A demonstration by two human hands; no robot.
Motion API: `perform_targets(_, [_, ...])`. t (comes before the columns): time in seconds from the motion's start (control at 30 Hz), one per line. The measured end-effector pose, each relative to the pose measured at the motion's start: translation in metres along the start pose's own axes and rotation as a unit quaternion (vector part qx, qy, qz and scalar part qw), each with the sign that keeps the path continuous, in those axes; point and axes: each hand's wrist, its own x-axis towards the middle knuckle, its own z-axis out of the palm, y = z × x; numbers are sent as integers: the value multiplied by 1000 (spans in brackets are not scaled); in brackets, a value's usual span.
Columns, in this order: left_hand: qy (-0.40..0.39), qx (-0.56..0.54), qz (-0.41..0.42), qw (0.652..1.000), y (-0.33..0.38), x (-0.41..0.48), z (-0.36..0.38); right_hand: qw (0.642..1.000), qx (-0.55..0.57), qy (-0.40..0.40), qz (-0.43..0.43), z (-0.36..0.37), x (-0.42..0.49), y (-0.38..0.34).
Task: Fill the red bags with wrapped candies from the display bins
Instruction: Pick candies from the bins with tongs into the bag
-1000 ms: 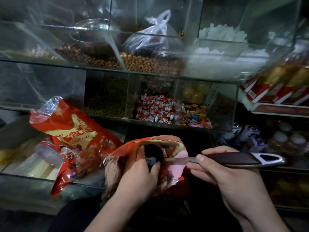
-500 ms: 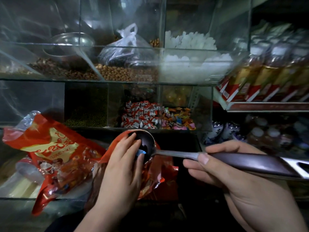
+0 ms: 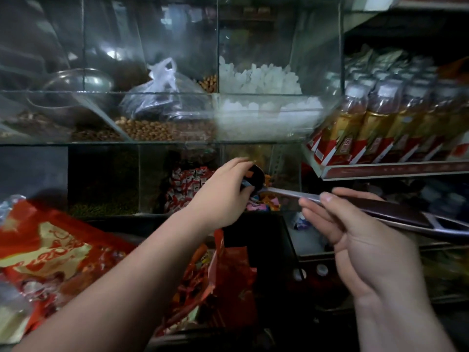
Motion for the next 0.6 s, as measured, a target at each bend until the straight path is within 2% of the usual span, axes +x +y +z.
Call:
perform_targets(0.13, [-22,-8,-35,999,-10,39,21,999,-41,21,-25,4,29,31])
perform_targets(0.2, [-18,-11,-68,997,-16,49,28,984,-150,14,-100,7,44,48])
perform_targets(0.23, [-14,-16,-83,996,-18,52,30,956,-247,-12,-155,6,52,56])
perform_targets(0.3, [0,-24,-96,995,-21,54,31,876,-411,-101,-233,8,61,66])
perform_targets(0.37, [22,-23,-88,996,-21,50,29,810,-480,-183,-281,5,68,77])
perform_targets(0.4, [35,-21,-79,996,-20,47,27,794,-490,-198,-301,4,69,79])
perform_targets(0.47, [57,-24,-67,996,-18,40,22,789,-483,-194,-326,0,65,78])
perform_targets(0.6, [92,-47,-50,993,-9,22,9,837,-408,-138,-338,-4,40,62])
